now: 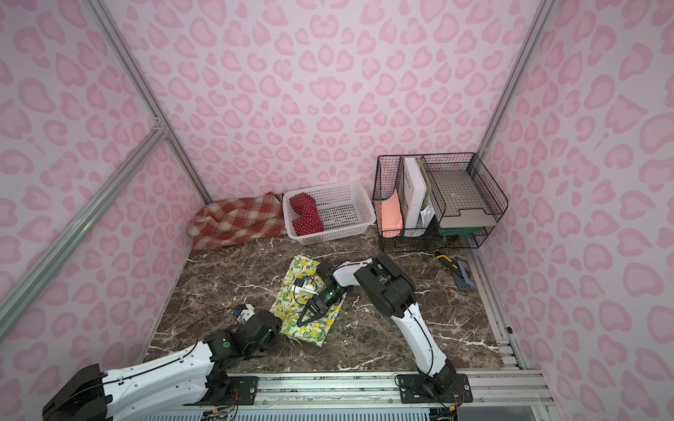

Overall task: Roll up the skirts
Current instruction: Roll the skirt at the center of the board.

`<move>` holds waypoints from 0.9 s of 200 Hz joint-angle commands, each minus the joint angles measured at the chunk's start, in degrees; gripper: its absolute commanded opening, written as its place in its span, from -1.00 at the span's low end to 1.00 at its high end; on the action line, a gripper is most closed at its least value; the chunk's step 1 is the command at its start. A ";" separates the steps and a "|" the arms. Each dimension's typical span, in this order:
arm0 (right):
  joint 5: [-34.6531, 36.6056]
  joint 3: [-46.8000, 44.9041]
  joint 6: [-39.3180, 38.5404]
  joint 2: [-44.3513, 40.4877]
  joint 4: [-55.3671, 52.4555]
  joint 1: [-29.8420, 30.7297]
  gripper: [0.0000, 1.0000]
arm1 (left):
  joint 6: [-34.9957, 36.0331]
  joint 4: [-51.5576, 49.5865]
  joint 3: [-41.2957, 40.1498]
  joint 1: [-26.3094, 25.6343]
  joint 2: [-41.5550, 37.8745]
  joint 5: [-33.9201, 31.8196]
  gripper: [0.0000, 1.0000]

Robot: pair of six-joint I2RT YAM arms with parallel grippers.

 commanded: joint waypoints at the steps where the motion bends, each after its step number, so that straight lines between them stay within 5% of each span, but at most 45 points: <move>1: 27.20 -6.44 5.47 -1.03 7.67 -1.26 -0.30 | 1.80 -20.52 -0.87 0.32 -2.27 -6.28 -1.00; 43: 40.72 -14.02 13.90 -17.23 11.26 -1.11 -0.13 | 2.86 -21.15 -0.09 0.27 -1.88 -5.69 -1.00; 68: 56.12 -17.84 19.73 -29.77 9.29 0.74 -0.09 | 2.80 -22.60 0.89 0.31 -2.07 -5.12 -1.00; 91: 69.84 -21.04 23.84 -39.04 7.71 8.37 -0.13 | 2.75 -23.30 1.08 0.31 -3.65 -4.45 -1.00; 120: 84.85 -25.15 28.63 -45.44 12.59 23.81 -0.52 | 2.54 -23.97 0.90 0.31 -5.41 -4.03 -1.00; 180: 96.68 -25.00 30.17 -47.75 24.69 43.37 -0.52 | 1.60 -23.08 1.24 0.31 -6.14 -2.26 -1.00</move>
